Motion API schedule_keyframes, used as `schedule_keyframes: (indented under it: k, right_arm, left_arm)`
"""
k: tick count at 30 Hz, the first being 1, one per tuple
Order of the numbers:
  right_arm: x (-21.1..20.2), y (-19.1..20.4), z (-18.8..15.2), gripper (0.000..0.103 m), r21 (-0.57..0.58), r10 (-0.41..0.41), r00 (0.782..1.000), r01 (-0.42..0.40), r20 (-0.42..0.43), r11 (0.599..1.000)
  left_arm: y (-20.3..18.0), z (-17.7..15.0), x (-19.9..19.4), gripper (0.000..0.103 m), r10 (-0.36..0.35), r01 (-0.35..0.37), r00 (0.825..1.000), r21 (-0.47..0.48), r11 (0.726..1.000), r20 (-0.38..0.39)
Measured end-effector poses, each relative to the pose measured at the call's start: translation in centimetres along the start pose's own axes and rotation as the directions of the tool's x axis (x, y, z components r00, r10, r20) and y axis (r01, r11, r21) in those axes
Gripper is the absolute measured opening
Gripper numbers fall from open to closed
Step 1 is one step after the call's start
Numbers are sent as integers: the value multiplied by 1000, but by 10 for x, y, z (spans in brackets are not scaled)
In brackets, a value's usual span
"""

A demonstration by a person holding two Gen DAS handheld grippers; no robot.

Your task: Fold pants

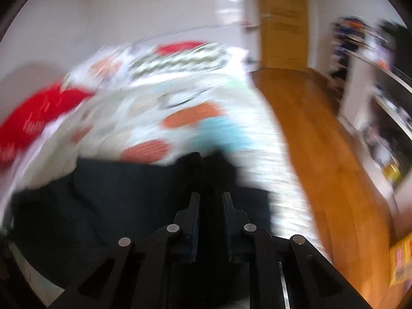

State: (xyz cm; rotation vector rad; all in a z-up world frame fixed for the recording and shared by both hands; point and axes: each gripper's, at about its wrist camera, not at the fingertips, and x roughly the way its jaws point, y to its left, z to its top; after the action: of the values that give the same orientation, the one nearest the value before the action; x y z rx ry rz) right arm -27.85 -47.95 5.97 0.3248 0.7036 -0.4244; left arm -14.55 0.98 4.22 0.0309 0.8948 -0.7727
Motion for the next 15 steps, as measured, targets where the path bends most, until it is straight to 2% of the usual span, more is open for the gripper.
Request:
schedule_keyframes:
  k: [2, 5, 8, 11, 12, 13, 14, 15]
  right_arm:
    - [-12, -31, -15, 15, 76, -8, 1000, 9, -20, 997]
    - [-23, -52, -34, 15, 119, -4, 999, 8, -36, 993]
    - [-27, -57, -45, 15, 179, 76, 997, -70, -28, 981]
    - [-30, -45, -42, 17, 167, 121, 993, -117, -12, 979]
    - [-29, -37, -43, 22, 166, 168, 986, -163, -12, 972]
    - [-28, -33, -43, 35, 172, 206, 978, -200, -19, 965]
    - [-26, -26, -44, 44, 187, 265, 963, -252, -47, 950]
    - [-23, -19, -47, 49, 193, 286, 956, -270, -60, 943]
  left_arm:
    - [1, 0, 0, 9, -4, 4, 1000, -16, 1000, 7]
    - [2, 1, -1, 9, -4, 5, 1000, -41, 999, 16]
    - [0, 1, -3, 9, 6, -5, 1000, -41, 999, 14]
    - [0, 3, -6, 9, 6, -5, 1000, -39, 999, 20]
    - [0, 3, -7, 9, 7, -6, 1000, -41, 999, 21]
    - [1, 4, -6, 9, 7, -6, 1000, -44, 999, 21]
    - [0, 4, -6, 9, 9, -8, 1000, -45, 999, 23]
    - [0, 4, -6, 9, 11, -9, 1000, -44, 999, 24]
